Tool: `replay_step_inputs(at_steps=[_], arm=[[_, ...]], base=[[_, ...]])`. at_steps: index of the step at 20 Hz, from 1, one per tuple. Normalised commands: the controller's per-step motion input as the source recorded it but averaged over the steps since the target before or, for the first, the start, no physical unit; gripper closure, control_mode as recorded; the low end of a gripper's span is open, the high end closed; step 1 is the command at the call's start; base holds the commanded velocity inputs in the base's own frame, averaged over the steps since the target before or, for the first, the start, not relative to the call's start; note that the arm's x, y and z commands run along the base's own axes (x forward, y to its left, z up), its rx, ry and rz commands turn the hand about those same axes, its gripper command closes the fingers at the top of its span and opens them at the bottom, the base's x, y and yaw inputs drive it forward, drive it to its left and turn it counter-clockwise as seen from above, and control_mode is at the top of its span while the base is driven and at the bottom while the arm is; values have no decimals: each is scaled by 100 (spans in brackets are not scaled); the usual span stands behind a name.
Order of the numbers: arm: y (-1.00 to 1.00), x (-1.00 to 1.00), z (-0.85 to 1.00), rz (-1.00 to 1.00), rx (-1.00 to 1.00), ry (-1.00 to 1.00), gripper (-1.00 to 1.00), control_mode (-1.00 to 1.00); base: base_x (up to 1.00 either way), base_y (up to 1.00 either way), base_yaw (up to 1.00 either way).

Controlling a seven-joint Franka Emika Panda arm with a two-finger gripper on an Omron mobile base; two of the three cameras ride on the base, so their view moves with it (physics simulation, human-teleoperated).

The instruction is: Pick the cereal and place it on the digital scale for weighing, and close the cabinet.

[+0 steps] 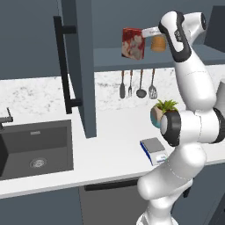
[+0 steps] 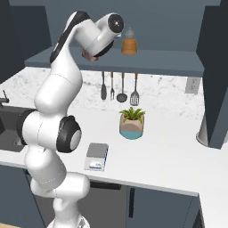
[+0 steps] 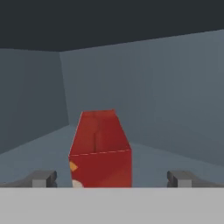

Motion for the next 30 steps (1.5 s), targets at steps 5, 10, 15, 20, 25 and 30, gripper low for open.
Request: replay_step_inputs(at_steps=[5,10,15,20,25,30], arm=[[26,25,-11,0,-5,0,100,-100],[13,37,-4,0,-5,7,100,-100],[0,23,0,0,-3,10,100,-100],[0,0,3,0,0,0,100,-100],[0,-40,21,0,0,-23,100,-100],[0,-25,1,0,0,-21,100,-100]], base=[[0,0,0],[0,0,0],[0,0,0],[0,0,0],[0,0,0],[0,0,0]])
